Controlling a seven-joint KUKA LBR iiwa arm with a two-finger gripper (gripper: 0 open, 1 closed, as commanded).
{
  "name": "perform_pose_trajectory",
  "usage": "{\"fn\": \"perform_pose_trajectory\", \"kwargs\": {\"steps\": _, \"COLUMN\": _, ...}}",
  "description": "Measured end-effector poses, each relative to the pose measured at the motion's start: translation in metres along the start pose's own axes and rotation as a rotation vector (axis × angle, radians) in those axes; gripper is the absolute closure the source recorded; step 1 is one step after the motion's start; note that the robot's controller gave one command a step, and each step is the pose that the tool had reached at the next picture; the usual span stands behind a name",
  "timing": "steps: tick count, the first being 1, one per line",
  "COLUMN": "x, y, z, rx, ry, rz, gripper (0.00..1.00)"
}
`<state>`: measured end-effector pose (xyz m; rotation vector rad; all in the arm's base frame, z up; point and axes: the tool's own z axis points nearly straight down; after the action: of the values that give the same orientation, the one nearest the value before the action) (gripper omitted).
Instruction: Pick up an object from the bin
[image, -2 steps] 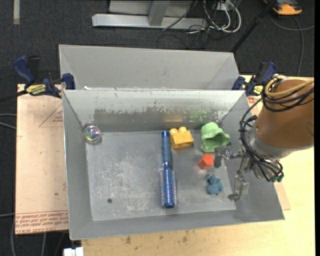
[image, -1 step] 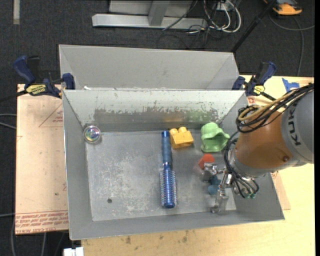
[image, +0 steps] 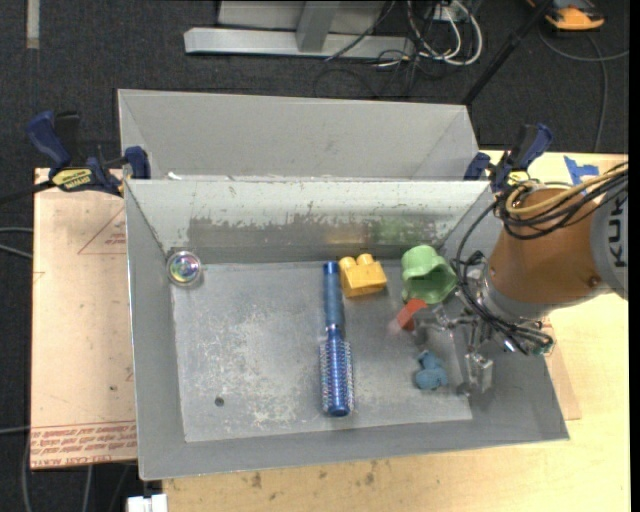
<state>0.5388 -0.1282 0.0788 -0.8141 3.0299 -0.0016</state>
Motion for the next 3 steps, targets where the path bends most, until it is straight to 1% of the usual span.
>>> {"fn": "perform_pose_trajectory", "kwargs": {"steps": 1, "x": 0.042, "y": 0.035, "z": -0.068, "rx": 0.000, "ry": 0.001, "rz": -0.036, "gripper": 0.00}}
{"fn": "perform_pose_trajectory", "kwargs": {"steps": 2, "x": 0.012, "y": 0.039, "z": -0.005, "rx": -0.007, "ry": 0.004, "rz": -0.056, "gripper": 0.00}}
{"fn": "perform_pose_trajectory", "kwargs": {"steps": 3, "x": -0.010, "y": 0.010, "z": 0.009, "rx": -0.002, "ry": 0.000, "rz": -0.191, "gripper": 0.00}}
